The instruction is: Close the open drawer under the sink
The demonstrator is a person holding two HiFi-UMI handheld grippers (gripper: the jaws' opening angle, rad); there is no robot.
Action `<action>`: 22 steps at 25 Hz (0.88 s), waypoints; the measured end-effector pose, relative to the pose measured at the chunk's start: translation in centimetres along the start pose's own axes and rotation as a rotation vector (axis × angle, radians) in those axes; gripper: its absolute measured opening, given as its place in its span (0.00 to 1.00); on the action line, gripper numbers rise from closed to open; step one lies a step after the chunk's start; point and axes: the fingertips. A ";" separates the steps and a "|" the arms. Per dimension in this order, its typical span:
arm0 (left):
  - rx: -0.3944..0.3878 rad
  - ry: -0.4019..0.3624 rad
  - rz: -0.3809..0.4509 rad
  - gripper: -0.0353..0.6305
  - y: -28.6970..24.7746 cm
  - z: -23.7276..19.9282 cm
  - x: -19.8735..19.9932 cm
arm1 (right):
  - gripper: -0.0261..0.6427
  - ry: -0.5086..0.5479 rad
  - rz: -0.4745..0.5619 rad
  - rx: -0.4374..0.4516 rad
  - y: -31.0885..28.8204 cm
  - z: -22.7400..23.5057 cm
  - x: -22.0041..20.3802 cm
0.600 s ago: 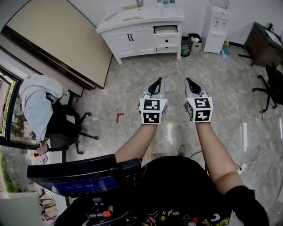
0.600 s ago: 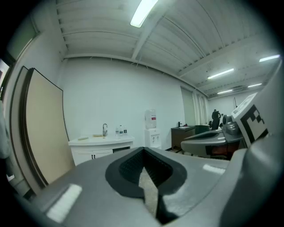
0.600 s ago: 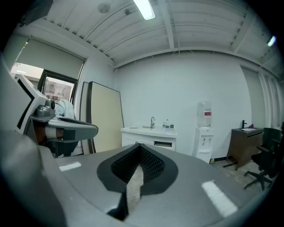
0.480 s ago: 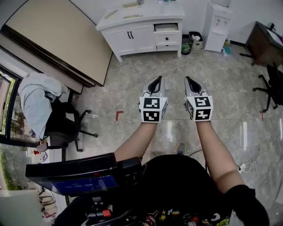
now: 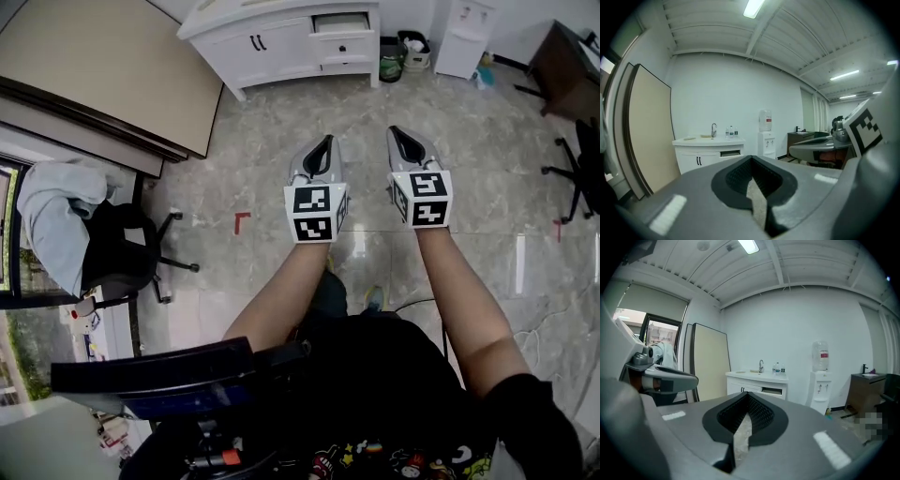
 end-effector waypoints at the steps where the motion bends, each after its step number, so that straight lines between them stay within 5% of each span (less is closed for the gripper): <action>1: -0.004 0.002 -0.005 0.05 -1.2 -0.8 -0.2 | 0.07 -0.003 -0.007 -0.003 -1.5 0.3 -0.2; 7: -0.061 0.016 -0.033 0.05 -11.2 -9.0 -1.1 | 0.07 -0.023 -0.027 -0.042 -13.9 0.5 -0.2; 16: -0.171 -0.050 -0.043 0.05 -33.1 -24.4 3.7 | 0.08 -0.046 -0.061 -0.143 -38.7 3.7 2.5; 22: -0.147 -0.048 -0.031 0.05 -43.5 -29.2 1.6 | 0.08 -0.056 -0.097 -0.147 -49.8 6.7 -2.5</action>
Point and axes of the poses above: the fingertips, and each gripper's own axes: y backward along the fingers, z to its right, x out of its top, and after that the axes turned 8 degrees about -x, right-handed
